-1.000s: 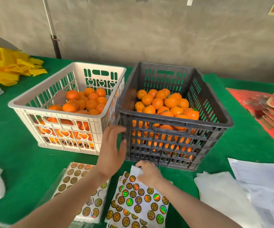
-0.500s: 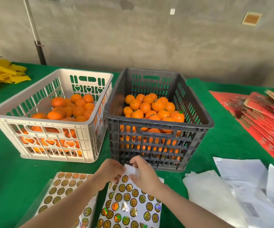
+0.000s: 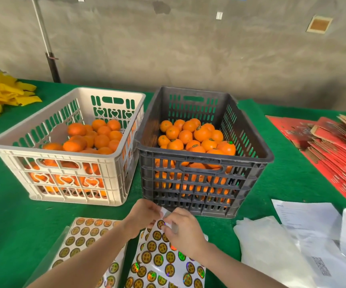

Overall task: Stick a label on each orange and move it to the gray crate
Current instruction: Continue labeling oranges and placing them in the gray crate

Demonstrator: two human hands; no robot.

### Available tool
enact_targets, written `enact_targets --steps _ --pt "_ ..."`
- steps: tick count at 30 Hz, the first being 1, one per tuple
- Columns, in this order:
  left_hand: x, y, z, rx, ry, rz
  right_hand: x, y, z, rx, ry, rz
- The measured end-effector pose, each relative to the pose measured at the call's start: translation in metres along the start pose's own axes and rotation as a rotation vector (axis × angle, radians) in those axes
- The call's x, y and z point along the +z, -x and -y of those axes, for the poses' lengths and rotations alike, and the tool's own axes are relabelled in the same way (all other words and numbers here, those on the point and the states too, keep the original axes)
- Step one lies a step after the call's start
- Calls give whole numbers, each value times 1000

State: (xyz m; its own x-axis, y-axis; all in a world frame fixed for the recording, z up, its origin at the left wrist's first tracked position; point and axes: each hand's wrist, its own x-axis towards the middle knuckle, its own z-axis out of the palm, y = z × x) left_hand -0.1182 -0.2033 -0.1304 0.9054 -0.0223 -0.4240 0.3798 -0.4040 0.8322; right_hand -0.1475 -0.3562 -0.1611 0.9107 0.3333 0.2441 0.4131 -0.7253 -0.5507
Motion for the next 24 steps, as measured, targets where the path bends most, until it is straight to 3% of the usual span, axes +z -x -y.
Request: enact_targets --steps 10,14,16,19,21,24 --pt "2 -6 9 102 -258 117 -9 2 8 -12 -152 -55" --pt "-2 5 10 194 -499 180 -30 -6 25 -118 -242 -100" --pt "-18 15 2 404 -575 33 -47 -18 49 -246 -301 -168" --pt "-65 38 -23 758 -366 -245 -74 -45 87 -441 -341 -307" --pt "-101 47 -41 860 -247 -424 -86 -70 110 -527 -354 -389" --pt "-149 43 -57 860 -162 -573 -92 -116 133 -631 -331 -452"
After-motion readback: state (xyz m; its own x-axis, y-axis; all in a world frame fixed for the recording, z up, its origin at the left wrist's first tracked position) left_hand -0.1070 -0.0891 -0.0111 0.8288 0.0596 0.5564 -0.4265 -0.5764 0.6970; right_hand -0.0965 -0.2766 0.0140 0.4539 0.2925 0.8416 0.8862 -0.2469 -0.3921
